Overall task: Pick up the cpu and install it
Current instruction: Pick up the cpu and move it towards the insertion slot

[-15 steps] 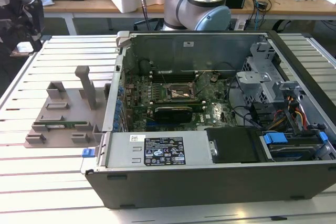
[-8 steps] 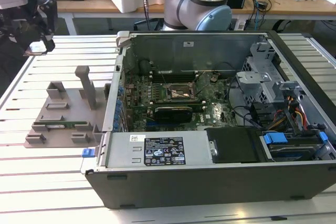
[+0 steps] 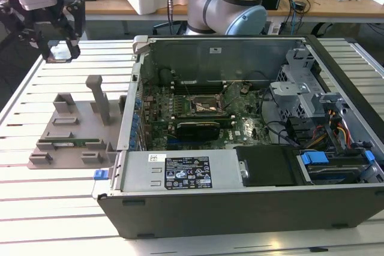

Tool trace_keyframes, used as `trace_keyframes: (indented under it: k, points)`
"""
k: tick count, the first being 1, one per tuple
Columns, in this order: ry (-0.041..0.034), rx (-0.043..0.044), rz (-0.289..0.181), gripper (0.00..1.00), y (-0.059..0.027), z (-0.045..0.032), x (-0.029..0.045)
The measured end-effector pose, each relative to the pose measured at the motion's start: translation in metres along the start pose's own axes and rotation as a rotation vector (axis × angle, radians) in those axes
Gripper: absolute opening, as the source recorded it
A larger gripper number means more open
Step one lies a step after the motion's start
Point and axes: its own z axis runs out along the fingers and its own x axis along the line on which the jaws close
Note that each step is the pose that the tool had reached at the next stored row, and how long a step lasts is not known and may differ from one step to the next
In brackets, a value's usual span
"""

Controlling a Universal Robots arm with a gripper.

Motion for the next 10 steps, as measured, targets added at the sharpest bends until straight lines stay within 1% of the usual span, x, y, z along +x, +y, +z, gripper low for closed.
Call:
trace_keyframes:
  k: [1,2,4,6,8,10]
  points:
    - [0.0000,0.0000,0.000,0.55,0.0000,0.0001,-0.0029]
    - [0.0000,0.0000,0.000,0.55,-0.0001,0.0002,-0.0087]
    - [0.0001,0.0001,0.000,0.55,-0.0001,0.0003,-0.0141]
    - [-0.0001,0.0000,0.000,0.55,-0.0003,0.0006,-0.0236]
    - [-0.0001,0.0000,0.000,0.55,-0.0003,0.0007,-0.0302]
    - [0.0001,0.0001,0.000,0.55,-0.0004,0.0009,-0.0405]
